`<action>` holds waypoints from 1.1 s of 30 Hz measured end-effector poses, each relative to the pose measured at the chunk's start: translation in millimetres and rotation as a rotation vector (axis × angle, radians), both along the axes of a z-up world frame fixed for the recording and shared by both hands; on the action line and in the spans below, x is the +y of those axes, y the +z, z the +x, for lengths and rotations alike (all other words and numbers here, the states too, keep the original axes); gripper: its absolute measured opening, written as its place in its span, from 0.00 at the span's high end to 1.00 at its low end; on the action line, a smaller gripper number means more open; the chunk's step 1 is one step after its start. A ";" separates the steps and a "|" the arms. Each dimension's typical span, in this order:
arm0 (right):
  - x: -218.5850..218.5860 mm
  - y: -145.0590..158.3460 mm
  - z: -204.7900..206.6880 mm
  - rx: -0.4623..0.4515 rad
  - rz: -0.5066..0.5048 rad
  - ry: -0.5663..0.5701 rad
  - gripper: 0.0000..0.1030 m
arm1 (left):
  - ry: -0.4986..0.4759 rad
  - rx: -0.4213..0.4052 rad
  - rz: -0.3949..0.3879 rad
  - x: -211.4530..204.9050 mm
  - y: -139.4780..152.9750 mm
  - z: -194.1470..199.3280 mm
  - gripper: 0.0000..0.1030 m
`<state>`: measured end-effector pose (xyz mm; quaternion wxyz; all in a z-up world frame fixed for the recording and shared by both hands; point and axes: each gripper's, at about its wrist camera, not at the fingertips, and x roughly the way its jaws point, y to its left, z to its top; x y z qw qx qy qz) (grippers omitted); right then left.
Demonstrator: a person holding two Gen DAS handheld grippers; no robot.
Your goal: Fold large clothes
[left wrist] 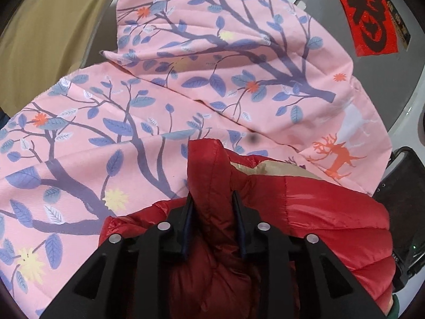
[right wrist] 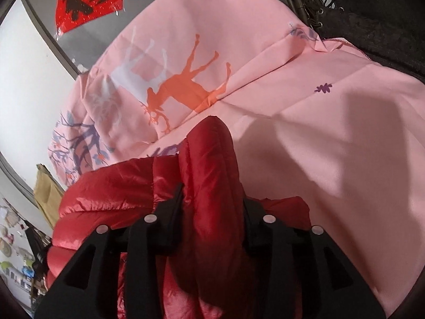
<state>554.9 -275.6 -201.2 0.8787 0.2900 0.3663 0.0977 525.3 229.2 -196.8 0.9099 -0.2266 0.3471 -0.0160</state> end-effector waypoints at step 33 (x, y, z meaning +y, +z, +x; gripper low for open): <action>150.9 87.0 -89.2 -0.334 -0.374 0.351 0.30 | -0.276 -0.150 0.198 -158.7 50.4 -75.2 0.23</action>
